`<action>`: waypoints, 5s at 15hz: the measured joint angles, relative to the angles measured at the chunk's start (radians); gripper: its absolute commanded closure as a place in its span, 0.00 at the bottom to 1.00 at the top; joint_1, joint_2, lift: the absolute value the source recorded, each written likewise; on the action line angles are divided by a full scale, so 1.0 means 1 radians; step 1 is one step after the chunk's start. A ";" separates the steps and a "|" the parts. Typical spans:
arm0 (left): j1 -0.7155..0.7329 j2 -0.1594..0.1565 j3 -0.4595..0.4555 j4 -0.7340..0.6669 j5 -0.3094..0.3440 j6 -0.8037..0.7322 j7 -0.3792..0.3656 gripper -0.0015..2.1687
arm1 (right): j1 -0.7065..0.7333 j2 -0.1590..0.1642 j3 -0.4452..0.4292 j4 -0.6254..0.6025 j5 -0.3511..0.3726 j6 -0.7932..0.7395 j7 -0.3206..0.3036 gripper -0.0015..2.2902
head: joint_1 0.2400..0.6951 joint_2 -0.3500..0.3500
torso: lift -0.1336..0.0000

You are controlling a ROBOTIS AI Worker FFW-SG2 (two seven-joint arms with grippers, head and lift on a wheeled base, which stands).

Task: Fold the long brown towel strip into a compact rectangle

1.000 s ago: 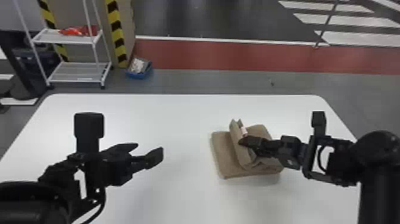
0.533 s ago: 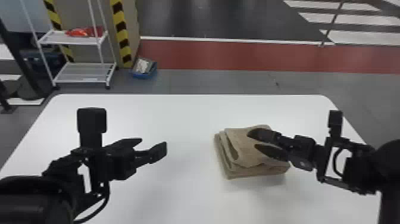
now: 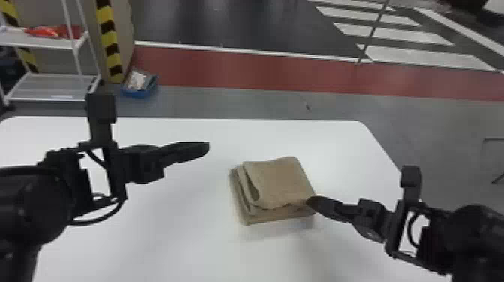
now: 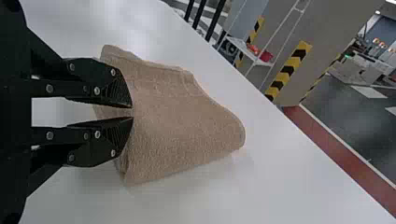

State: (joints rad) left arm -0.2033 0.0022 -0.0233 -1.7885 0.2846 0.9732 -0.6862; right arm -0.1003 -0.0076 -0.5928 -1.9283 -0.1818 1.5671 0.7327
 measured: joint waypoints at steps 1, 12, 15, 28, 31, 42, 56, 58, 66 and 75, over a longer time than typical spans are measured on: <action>-0.045 -0.001 -0.019 0.085 0.002 -0.068 -0.051 0.99 | 0.014 -0.006 0.003 -0.009 0.023 0.000 0.001 0.97 | 1.00 0.10 | 0.07; -0.215 -0.002 -0.179 0.552 -0.056 -0.558 -0.218 0.99 | -0.082 -0.019 0.143 0.086 0.221 0.000 -0.076 0.97 | 1.00 0.02 | 0.07; -0.213 -0.002 -0.217 0.595 -0.087 -0.641 -0.190 0.99 | -0.136 0.005 0.170 0.137 0.231 0.000 -0.089 0.97 | 1.00 0.04 | 0.07; -0.197 -0.002 -0.393 0.759 -0.185 -1.048 -0.089 0.99 | -0.036 0.008 0.161 -0.038 0.158 0.000 -0.070 0.97 | 1.00 0.00 | 0.07; -0.153 -0.002 -0.304 0.666 -0.192 -0.955 -0.093 0.99 | -0.030 0.008 0.140 -0.114 0.099 0.000 -0.080 0.97 | 1.00 0.01 | 0.07; 0.054 0.041 -0.073 0.292 -0.184 -0.654 -0.155 0.99 | -0.236 0.008 0.028 0.333 0.052 -0.352 -0.211 0.97 | 1.00 0.10 | 0.07; 0.108 0.051 -0.023 0.212 -0.193 -0.588 -0.160 0.99 | -0.219 0.008 0.251 0.403 0.057 -0.318 -0.096 0.96 | 1.00 0.29 | 0.07; 0.092 0.060 -0.009 0.213 -0.197 -0.578 -0.155 0.99 | -0.211 0.008 0.291 0.397 0.072 -0.298 -0.073 0.96 | 1.00 0.33 | 0.07; -0.049 0.092 -0.038 0.397 -0.226 -0.632 -0.133 0.99 | -0.110 0.008 0.290 0.145 0.091 -0.164 -0.020 0.96 | 1.00 0.36 | 0.07; -0.232 0.079 -0.273 0.737 -0.388 -0.974 -0.040 0.99 | 0.039 0.008 0.385 -0.057 0.120 0.000 0.007 0.96 | 1.00 0.29 | 0.07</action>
State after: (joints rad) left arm -0.4351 0.0813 -0.2959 -1.0515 -0.1034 -0.0008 -0.7261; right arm -0.0613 0.0000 -0.2080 -1.9853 -0.0613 1.5671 0.7393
